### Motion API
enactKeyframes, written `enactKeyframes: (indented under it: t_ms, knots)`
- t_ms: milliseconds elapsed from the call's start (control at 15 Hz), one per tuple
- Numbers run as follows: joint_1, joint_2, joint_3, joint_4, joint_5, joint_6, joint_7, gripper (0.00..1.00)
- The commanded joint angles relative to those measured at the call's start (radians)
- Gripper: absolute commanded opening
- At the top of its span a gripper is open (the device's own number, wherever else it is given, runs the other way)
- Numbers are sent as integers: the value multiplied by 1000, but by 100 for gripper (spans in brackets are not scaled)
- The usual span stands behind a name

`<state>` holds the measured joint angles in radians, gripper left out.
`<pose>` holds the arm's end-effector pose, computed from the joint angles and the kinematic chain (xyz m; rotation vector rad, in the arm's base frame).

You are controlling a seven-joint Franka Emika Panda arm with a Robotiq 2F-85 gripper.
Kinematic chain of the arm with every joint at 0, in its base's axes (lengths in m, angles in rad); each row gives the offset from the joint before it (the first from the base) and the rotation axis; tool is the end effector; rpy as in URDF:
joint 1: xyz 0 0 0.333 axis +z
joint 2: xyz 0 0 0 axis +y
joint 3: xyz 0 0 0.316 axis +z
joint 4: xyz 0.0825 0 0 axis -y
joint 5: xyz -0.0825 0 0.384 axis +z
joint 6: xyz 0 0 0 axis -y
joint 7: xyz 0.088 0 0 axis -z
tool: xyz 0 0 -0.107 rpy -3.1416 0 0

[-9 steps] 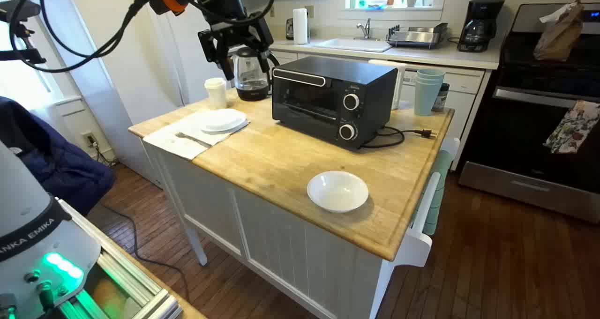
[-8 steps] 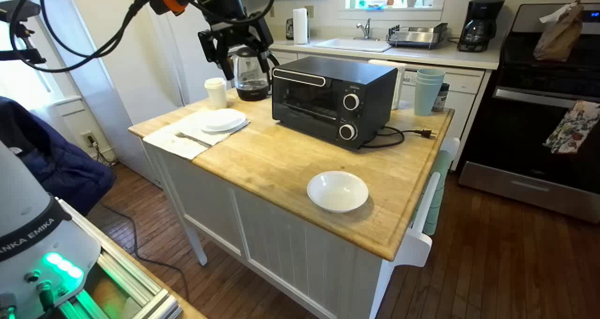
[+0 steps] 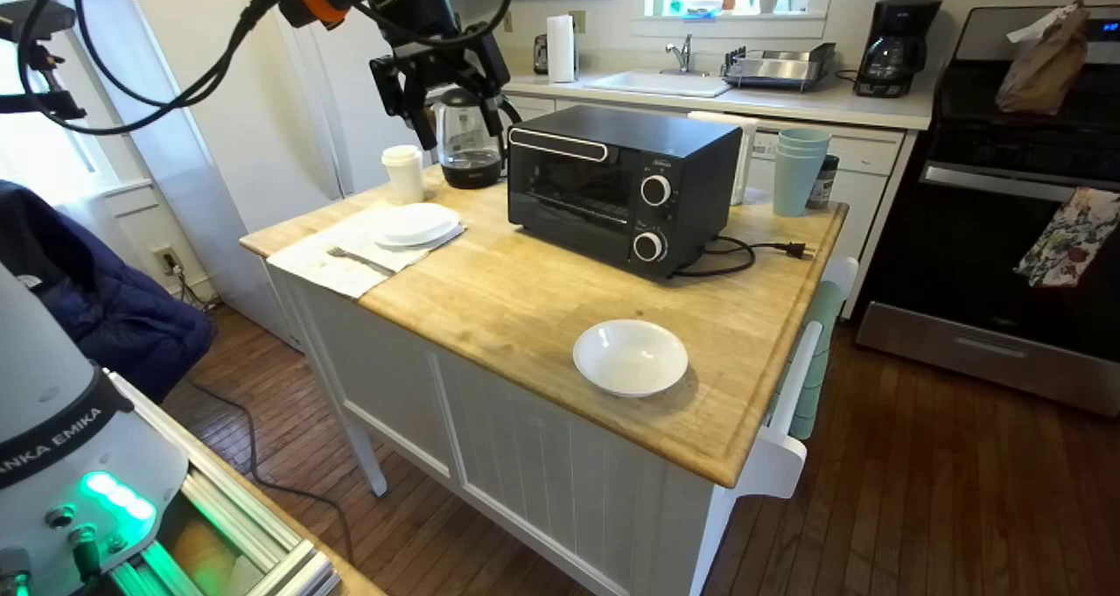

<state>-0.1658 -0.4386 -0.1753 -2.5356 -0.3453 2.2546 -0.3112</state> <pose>0.3918 -0.1500 0.4387 2.8794 0.2583 0.1214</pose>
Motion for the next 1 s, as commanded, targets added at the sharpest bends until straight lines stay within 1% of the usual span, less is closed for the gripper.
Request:
enactKeyframes:
  t_ms: [0, 133, 533, 667, 933]
  knots:
    - [-1, 88, 10, 62, 69, -9, 134, 100]
    - [12, 127, 14, 86, 137, -14, 206, 100]
    - [24, 259, 27, 181, 329, 47, 409, 100]
    - [20, 292, 28, 211, 373, 71, 475, 100]
    - [2, 377, 21, 302, 413, 99, 624, 100]
